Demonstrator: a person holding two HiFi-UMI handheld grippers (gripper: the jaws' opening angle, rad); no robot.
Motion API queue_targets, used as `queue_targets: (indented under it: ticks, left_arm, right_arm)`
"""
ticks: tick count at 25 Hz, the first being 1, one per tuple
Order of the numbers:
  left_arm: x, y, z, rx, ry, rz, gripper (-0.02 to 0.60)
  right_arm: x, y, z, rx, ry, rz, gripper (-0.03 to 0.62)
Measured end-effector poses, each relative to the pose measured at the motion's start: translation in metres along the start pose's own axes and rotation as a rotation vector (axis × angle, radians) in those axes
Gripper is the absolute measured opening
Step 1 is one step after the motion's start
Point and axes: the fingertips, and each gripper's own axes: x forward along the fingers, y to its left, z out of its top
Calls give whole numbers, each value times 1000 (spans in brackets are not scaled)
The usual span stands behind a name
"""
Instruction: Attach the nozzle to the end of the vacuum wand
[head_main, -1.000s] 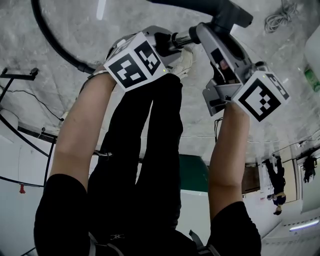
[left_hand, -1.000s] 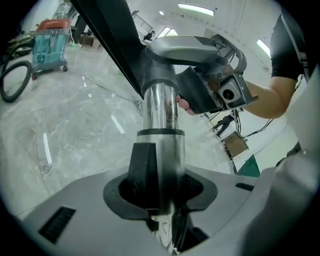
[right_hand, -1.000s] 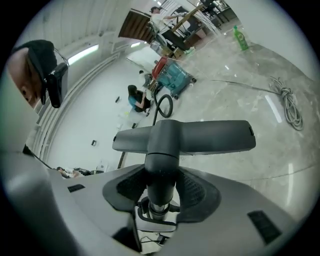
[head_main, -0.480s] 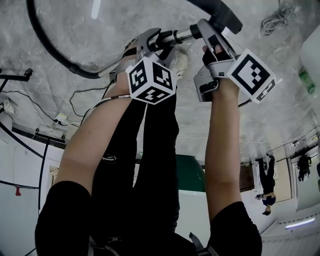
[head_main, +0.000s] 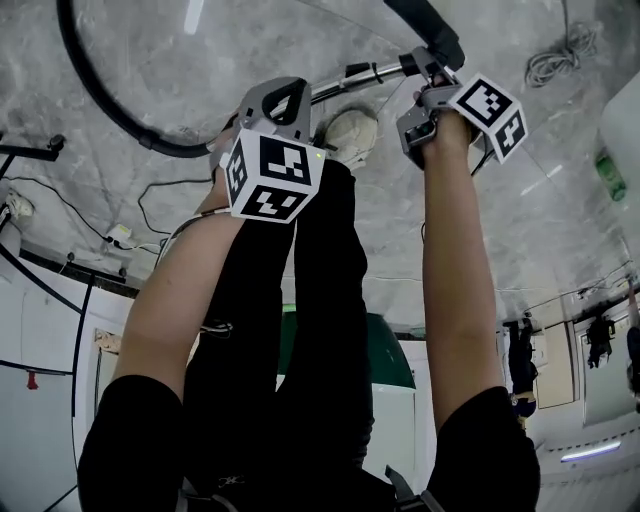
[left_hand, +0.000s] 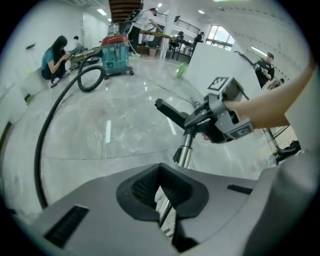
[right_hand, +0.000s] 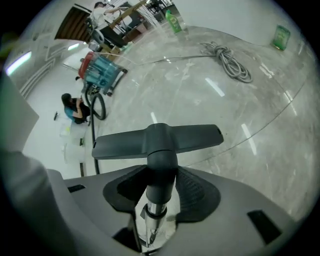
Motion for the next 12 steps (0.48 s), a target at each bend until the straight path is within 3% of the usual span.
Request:
queue_targets:
  ticks: [3,8,12]
  left_arm:
    - [-3,2,-1,-52,6,-32,11]
    - [7,2,-7,-109,14,-70,11]
    - [12,2,-12,-112,18,-62,11]
  right_arm:
    - [20,-28,-4,22,29,-46,184]
    - [50,-37,-4,30,50,-51,184]
    - [74,-46,-6,33,79,-85,184]
